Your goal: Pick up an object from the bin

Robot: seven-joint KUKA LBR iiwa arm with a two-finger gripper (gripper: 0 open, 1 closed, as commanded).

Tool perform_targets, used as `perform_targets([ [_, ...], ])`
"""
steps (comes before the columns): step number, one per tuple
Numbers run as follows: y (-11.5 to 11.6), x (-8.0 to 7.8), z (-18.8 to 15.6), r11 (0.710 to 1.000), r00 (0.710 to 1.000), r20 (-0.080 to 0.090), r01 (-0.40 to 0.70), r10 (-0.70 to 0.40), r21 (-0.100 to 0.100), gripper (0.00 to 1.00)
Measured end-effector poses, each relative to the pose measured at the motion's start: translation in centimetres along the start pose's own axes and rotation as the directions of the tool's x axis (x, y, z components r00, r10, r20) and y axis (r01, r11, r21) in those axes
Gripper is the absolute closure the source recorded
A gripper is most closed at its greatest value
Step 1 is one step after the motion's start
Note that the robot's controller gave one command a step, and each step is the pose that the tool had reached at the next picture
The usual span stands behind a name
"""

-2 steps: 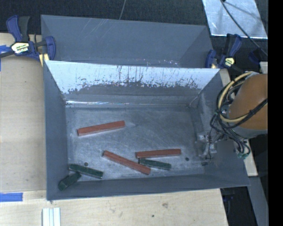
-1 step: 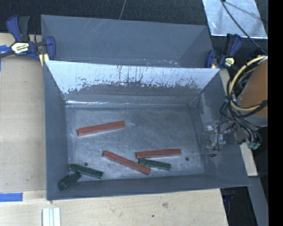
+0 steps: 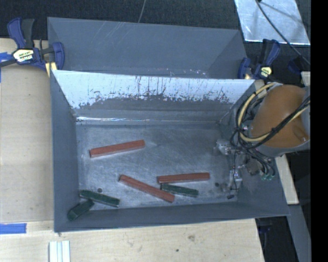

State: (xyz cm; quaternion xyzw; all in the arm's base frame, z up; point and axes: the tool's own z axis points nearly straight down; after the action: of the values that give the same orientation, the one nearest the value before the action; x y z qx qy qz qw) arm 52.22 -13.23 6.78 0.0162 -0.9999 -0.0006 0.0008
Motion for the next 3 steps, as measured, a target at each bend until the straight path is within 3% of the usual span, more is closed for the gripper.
perform_targets([
  [2,-0.1,-0.2,-0.2,1.0,1.0,0.005,0.0,0.0,0.002,0.0],
  [3,5.9,0.9,-0.7,0.983,0.983,0.005,0.181,-0.181,0.002,0.0],
])
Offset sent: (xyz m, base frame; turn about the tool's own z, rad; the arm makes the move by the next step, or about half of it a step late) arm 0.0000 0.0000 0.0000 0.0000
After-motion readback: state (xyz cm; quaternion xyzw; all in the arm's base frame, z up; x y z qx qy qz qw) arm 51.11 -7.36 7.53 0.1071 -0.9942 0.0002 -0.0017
